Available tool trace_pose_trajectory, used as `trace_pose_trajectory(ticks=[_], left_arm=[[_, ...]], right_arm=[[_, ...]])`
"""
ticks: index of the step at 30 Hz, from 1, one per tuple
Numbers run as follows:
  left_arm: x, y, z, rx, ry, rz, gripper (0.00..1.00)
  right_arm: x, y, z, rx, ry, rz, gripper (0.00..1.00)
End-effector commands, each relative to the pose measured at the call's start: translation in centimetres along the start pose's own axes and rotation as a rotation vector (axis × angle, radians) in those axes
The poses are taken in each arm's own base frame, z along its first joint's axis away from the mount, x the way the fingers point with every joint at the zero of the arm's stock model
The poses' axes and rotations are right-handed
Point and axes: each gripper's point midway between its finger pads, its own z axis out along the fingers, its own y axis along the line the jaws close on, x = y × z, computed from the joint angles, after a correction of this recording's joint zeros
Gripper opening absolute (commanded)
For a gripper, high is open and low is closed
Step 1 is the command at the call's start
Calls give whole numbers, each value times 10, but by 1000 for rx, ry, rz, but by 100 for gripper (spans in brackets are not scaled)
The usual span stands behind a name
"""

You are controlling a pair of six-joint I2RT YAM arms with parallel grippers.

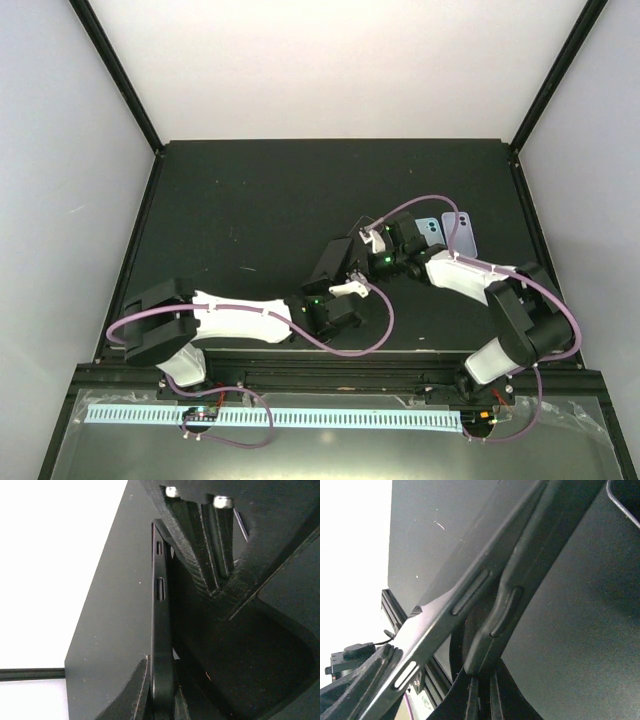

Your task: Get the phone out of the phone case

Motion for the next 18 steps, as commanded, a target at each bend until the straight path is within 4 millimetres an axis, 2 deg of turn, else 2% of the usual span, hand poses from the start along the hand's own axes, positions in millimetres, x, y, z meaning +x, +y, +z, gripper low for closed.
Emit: trace_pose_trajectory(ticks=[1, 5, 10, 14, 18], left_arm=[[-16, 23, -12, -42, -49, -118, 2], [-21, 36, -25, -67, -73, -156, 2], [-31, 46, -47, -79, -117, -197, 2], [-26, 51, -59, -81, -126, -231, 2], [-15, 61, -66, -64, -157, -336, 2]], right_arm=[[-21, 20, -11, -2, -91, -127, 1], [-31, 10, -14, 59, -133, -133, 1], [-48, -12, -24, 154, -189, -121, 1], [-65, -16, -42, 235, -278, -182, 1], [-84, -15, -67, 327, -390, -255, 1]])
